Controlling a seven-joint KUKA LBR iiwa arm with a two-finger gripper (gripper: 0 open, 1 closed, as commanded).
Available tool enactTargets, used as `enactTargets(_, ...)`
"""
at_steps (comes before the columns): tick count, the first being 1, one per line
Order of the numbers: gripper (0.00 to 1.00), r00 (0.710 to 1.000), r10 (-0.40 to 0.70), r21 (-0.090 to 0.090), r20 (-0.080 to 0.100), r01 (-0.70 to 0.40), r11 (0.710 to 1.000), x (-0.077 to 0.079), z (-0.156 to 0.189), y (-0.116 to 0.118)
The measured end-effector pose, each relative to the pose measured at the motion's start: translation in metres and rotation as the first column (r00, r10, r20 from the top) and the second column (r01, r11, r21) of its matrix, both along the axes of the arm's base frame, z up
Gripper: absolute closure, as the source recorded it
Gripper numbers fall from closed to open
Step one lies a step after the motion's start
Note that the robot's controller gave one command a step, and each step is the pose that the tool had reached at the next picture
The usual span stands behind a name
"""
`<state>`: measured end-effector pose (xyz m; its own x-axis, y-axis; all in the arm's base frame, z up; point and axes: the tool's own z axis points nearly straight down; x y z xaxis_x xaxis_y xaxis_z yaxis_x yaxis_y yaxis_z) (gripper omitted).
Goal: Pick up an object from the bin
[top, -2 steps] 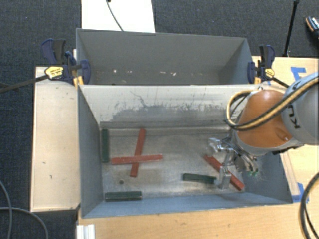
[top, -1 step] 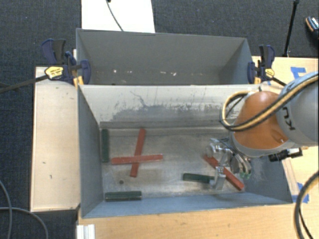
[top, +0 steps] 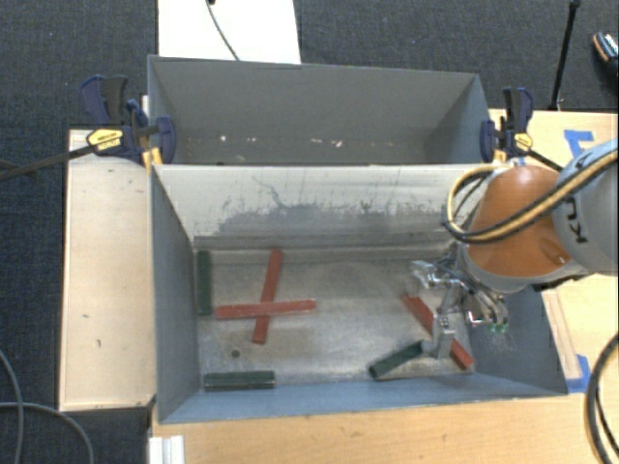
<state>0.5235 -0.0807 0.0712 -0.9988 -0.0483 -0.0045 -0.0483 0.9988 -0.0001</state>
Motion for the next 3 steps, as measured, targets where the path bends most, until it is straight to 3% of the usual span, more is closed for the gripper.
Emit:
enactTargets(1, 0.00, 1.000, 0.002, 0.000, 0.007, -0.002, 1.000, -0.044, 0.001, 0.024)
enactTargets(2, 1.00, 1.000, 0.005, 0.000, -0.001, -0.005, 1.000, -0.045, -0.001, 0.023)
enactTargets(3, 1.00, 1.000, -0.011, -0.001, 0.008, 0.011, 1.000, -0.018, 0.137, 0.031)
